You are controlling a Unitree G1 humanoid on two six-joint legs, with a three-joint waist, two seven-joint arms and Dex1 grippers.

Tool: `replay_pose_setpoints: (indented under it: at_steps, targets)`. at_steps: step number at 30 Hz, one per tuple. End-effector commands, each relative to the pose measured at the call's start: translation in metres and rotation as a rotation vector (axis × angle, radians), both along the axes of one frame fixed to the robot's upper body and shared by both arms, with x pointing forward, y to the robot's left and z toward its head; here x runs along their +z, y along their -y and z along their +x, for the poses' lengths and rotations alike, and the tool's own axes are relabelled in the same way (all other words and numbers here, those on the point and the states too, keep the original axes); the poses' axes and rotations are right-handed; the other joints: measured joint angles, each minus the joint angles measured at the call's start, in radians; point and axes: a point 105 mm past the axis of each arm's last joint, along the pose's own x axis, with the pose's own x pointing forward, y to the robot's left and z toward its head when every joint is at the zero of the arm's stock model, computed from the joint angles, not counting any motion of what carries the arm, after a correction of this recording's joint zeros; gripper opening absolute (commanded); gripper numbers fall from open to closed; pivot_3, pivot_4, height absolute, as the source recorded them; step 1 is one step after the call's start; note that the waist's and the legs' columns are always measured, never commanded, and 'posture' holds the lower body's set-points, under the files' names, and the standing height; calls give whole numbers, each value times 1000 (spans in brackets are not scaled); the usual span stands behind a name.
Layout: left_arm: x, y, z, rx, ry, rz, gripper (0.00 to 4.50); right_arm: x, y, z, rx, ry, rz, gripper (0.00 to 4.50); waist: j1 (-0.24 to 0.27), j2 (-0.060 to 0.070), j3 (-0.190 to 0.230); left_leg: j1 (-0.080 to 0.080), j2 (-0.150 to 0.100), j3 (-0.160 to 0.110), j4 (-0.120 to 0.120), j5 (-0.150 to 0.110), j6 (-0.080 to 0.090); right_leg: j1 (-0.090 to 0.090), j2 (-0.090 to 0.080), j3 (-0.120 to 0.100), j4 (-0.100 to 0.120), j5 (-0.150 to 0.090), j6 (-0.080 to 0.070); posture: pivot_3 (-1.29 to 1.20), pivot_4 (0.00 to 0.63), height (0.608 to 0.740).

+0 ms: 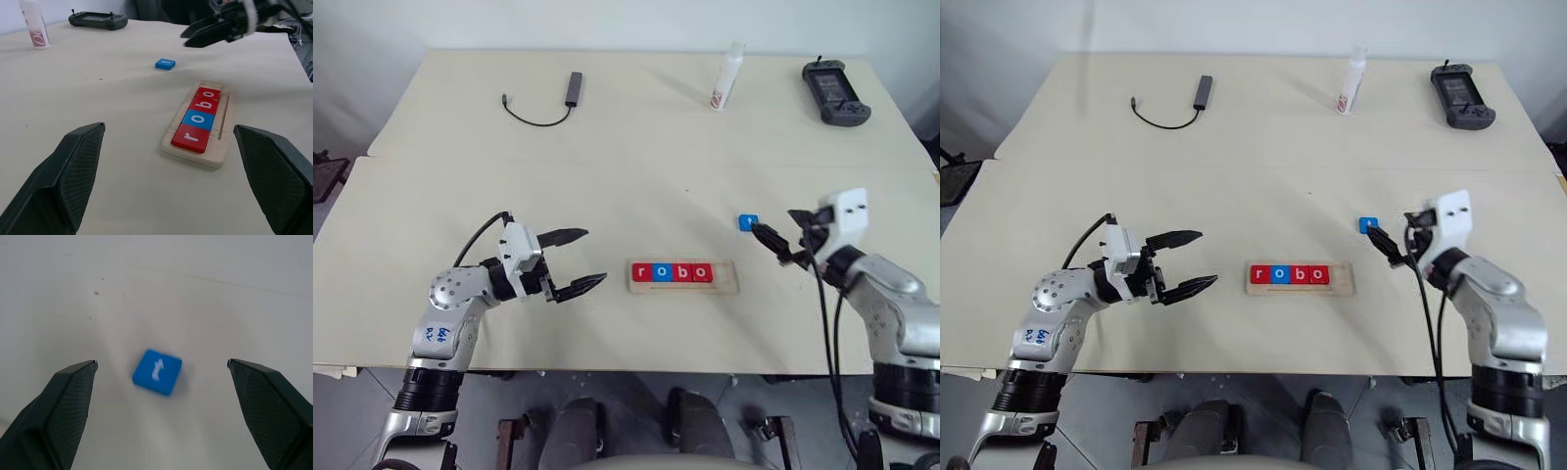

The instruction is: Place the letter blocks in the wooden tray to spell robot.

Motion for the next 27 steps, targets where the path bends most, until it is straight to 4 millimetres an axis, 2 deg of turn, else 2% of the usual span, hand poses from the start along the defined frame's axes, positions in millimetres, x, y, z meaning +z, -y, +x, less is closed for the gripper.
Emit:
replay_pose_setpoints:
  at_steps: [1,5,10,13,19,20,23,27]
  targets:
    - [8,6,-7,-13,39,-12,4500,-6,-2,16,-103,-39,0,4463,-3,0,0,0,0,0,0,0,0,0,0,0,0,0,0,0,150,740]
    - [6,9,-9,-8,38,-14,4500,-16,-10,29,-184,-83,-24,4463,-5,0,0,0,0,1,-1,0,0,-1,0,0,0,0,0,0,150,740]
    - [6,8,-12,2,37,-16,4500,-21,-20,29,-201,-127,-2,4463,-5,0,0,-1,0,1,0,0,0,-1,0,0,0,0,0,0,150,740]
    - [6,8,-12,8,36,-16,4500,-21,-21,27,-222,-133,5,3864,-7,0,0,0,0,1,-1,0,0,-1,0,0,0,0,0,0,150,740]
    - [4,12,-12,-3,35,-16,4500,-13,-18,24,-274,-95,-10,1719,-6,0,0,-1,0,1,-1,0,0,-1,0,1,0,0,0,0,150,740]
    - [4,13,-12,-11,33,-20,4500,-12,-17,24,-277,-89,-8,1470,-6,0,0,-1,0,1,-1,0,0,-1,0,1,0,0,0,0,150,740]
    - [5,15,-11,-22,30,-29,4500,-6,-16,21,-275,-74,2,1456,-6,0,0,-1,0,1,-1,0,0,-1,0,0,0,0,0,0,150,740]
    - [7,19,-9,-39,32,-38,4500,5,-10,1,-277,-57,2,1456,-4,0,0,-1,0,1,-1,0,0,-1,0,0,0,0,0,0,150,740]
